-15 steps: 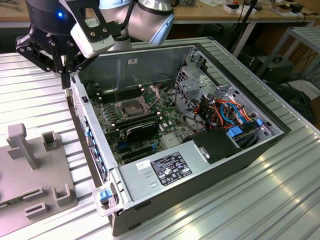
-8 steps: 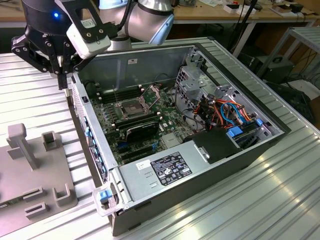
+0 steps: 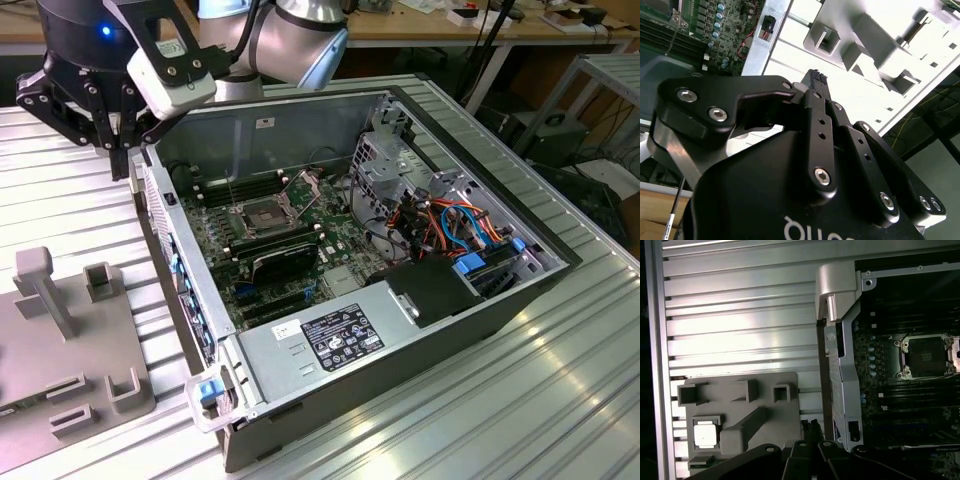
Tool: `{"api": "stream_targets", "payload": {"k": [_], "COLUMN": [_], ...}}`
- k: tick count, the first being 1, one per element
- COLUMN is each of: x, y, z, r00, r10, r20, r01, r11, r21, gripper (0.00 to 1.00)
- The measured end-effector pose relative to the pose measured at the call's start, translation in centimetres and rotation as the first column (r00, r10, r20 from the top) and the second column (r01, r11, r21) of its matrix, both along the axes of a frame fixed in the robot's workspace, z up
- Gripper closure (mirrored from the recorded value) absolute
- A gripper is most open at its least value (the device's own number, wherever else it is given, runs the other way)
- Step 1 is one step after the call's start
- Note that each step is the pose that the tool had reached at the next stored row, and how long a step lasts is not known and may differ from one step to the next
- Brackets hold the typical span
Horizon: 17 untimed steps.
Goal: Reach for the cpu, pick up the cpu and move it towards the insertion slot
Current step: 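Reach for the cpu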
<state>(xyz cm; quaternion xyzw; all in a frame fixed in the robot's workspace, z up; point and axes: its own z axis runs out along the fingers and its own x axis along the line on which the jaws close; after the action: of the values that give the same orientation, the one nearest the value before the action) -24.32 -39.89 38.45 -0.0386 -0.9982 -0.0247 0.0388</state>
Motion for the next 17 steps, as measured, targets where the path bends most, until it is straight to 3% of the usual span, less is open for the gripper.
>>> {"api": "stream_targets", "payload": {"k": [2,17], "x": [-0.08,-0.81], "y": [0.0,0.0], "z": [-0.03,-0.16], "r00": [1.0,0.9998], "r10": [0.0,0.0], "r20": [-0.0042,-0.0193], "r01": [0.0,0.0], "r11": [1.0,1.0], "r21": [0.0003,0.0009], "gripper": [0.89,0.89]}}
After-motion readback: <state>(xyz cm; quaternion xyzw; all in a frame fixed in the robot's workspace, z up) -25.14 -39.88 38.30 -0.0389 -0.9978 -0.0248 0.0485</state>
